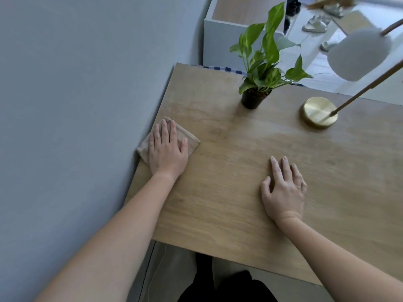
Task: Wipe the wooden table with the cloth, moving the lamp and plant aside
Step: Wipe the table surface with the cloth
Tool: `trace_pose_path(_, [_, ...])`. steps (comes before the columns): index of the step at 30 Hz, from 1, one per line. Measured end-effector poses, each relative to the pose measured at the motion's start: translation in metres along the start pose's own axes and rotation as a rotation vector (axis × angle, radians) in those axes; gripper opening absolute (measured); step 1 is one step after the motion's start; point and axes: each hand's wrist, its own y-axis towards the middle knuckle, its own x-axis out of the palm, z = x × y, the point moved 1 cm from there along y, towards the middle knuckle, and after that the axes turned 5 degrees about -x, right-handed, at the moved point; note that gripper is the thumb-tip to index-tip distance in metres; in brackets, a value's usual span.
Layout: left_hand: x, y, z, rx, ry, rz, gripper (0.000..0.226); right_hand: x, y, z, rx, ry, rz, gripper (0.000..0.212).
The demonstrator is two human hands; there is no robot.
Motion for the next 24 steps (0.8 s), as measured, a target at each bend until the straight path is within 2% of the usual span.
trace_pose_path(4, [0.004,0.006,0.051,0.155,-0.013,-0.045,0.074,0.001,0.001,0.002,0.004,0.000,0.009,0.066])
trace_pose_path(8, [0.017,-0.022,0.115,0.404,-0.035,-0.119,0.075,0.003,0.000,0.004,0.006,0.022,0.031,0.064])
trace_pose_path(11, [0.029,-0.058,0.134,0.594,0.012,-0.168,0.074,0.002,0.002,0.009,0.023,0.134,0.061,0.061])
trace_pose_path(15, [0.036,-0.116,0.098,0.775,0.046,-0.172,0.074,0.002,0.002,0.011,0.035,0.227,0.109,0.059])
trace_pose_path(17, [0.036,-0.147,0.065,0.811,0.075,-0.184,0.074,0.002,0.000,0.010,0.033,0.221,0.090,0.059])
trace_pose_path(21, [0.024,-0.174,-0.002,0.760,0.111,-0.188,0.074,-0.001,-0.002,0.009,0.016,0.202,0.036,0.062])
trace_pose_path(24, [0.016,-0.173,-0.021,0.688,0.109,-0.196,0.072,-0.002,-0.003,0.011,0.005,0.201,-0.012,0.059])
